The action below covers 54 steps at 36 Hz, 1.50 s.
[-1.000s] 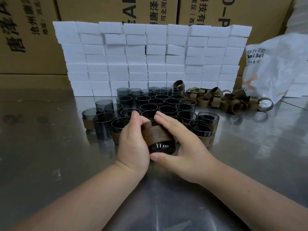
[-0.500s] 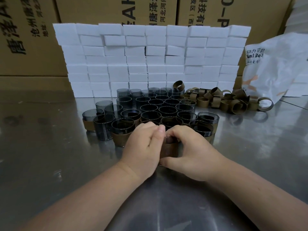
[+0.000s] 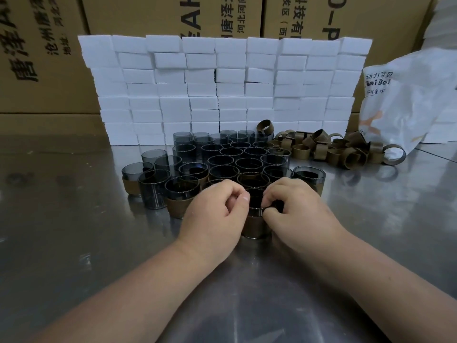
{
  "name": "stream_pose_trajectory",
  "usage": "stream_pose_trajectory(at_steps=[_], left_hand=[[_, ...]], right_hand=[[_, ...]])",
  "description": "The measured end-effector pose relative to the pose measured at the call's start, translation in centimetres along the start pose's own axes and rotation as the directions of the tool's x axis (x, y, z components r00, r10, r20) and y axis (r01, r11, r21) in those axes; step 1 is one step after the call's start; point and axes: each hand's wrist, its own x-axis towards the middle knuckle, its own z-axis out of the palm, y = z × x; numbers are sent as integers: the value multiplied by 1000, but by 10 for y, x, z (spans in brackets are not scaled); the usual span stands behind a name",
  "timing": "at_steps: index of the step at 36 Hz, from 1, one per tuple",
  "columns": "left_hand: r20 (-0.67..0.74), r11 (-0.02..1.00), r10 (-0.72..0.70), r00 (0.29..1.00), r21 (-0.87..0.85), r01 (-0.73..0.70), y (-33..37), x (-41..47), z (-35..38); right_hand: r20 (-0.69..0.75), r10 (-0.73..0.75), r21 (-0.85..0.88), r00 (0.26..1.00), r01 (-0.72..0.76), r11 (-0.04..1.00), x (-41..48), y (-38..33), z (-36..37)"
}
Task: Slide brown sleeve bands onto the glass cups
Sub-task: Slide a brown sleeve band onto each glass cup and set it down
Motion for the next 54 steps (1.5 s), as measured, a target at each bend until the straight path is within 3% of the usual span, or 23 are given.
stream_pose_trajectory(at_steps=[6, 10, 17, 22, 26, 28, 31, 42, 48, 54], left_hand=[[177, 998, -56, 983, -18, 61, -1, -3, 2], [180, 998, -61, 982, -23, 66, -1, -3, 4], [160, 994, -98, 982, -41, 106, -6, 0, 4], [177, 992, -123, 977, -13, 128, -8, 0, 4], [215, 993, -111, 970, -24, 119, -10, -1, 5], [291, 989, -141, 946, -7, 149, -10, -2, 6], [412, 981, -189, 891, 128, 149, -9, -3, 9], [434, 972, -226, 872, 158, 173, -8, -3, 8], [448, 971, -203, 871, 207, 121, -7, -3, 9], [457, 970, -223, 861, 188, 151, -7, 0, 9]], right_hand=[[-73, 99, -88, 992, -106, 990, 3, 2, -3], [-117, 168, -114, 979, -182, 977, 5, 7, -1], [-289, 299, 141, 909, -269, 953, 15, 24, -8], [-394, 469, 432, 790, -292, 853, 23, 55, -20], [-450, 656, 614, 606, -324, 720, 29, 89, -27], [-439, 723, 647, 533, -372, 666, 29, 107, -23], [-392, 780, 602, 488, -505, 618, 31, 131, -14], [-329, 703, 252, 631, -659, 709, 63, 175, -18], [-282, 593, -2, 754, -619, 786, 91, 196, -17], [-363, 583, -199, 727, -671, 714, 115, 219, -15]])
